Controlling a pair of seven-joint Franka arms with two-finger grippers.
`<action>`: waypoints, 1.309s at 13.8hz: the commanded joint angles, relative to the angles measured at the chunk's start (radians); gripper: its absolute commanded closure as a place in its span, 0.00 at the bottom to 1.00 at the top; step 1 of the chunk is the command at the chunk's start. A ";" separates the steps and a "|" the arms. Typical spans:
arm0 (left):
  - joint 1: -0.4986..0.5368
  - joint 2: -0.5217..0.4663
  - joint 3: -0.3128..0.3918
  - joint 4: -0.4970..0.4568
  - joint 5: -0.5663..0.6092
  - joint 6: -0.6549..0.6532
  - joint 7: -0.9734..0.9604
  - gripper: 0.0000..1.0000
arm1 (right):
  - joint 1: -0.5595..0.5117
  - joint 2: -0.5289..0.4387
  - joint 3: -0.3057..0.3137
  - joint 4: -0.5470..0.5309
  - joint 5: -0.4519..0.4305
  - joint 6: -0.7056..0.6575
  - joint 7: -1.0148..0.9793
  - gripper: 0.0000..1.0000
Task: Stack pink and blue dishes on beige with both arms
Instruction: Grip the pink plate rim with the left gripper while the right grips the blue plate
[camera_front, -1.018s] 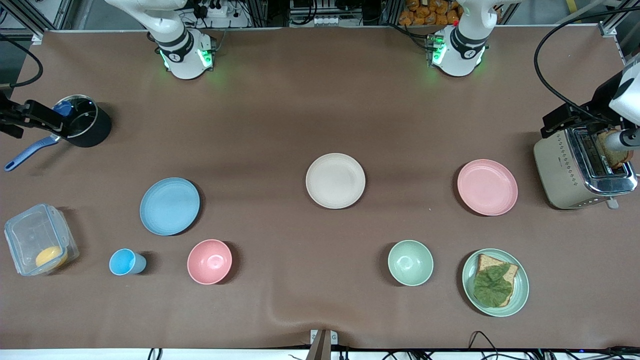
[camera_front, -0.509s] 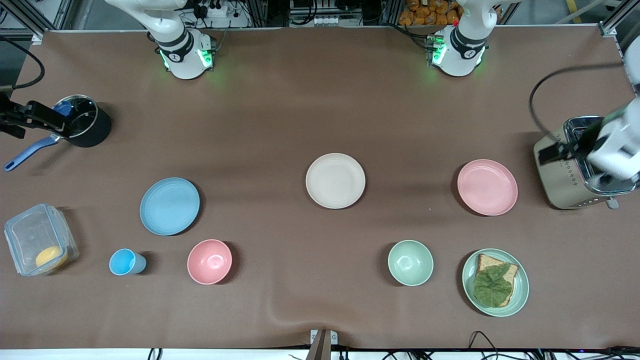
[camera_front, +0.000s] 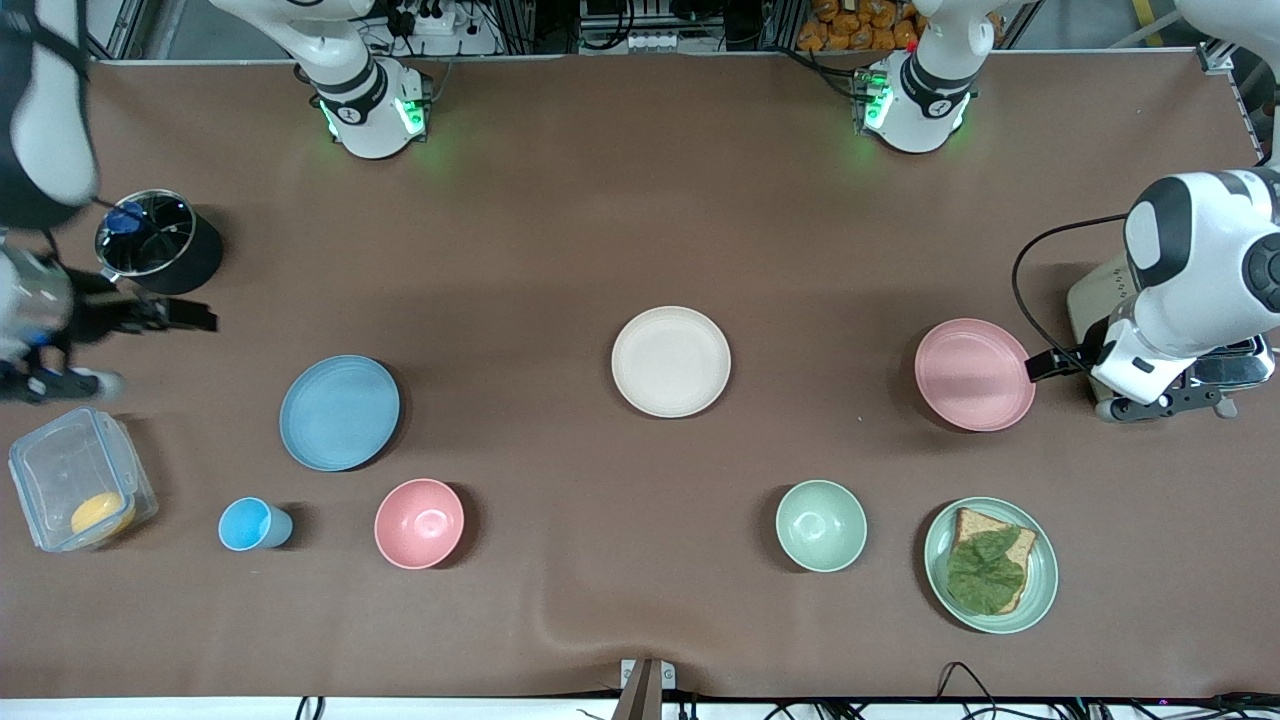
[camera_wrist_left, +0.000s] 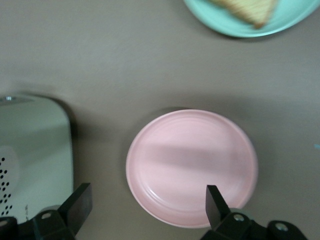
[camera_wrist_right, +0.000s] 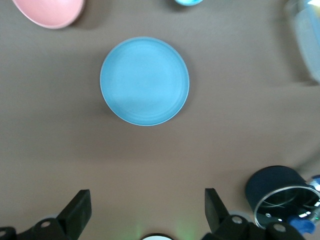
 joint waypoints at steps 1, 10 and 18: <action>0.042 0.058 -0.013 -0.009 0.014 0.044 0.005 0.00 | 0.024 0.071 0.004 0.011 0.015 0.057 -0.009 0.00; 0.107 0.227 -0.013 -0.016 0.015 0.191 0.011 0.00 | -0.059 0.195 0.004 -0.307 0.014 0.554 -0.010 0.00; 0.107 0.259 -0.014 -0.014 0.015 0.201 0.011 0.52 | -0.095 0.338 0.005 -0.302 0.017 0.683 -0.007 0.00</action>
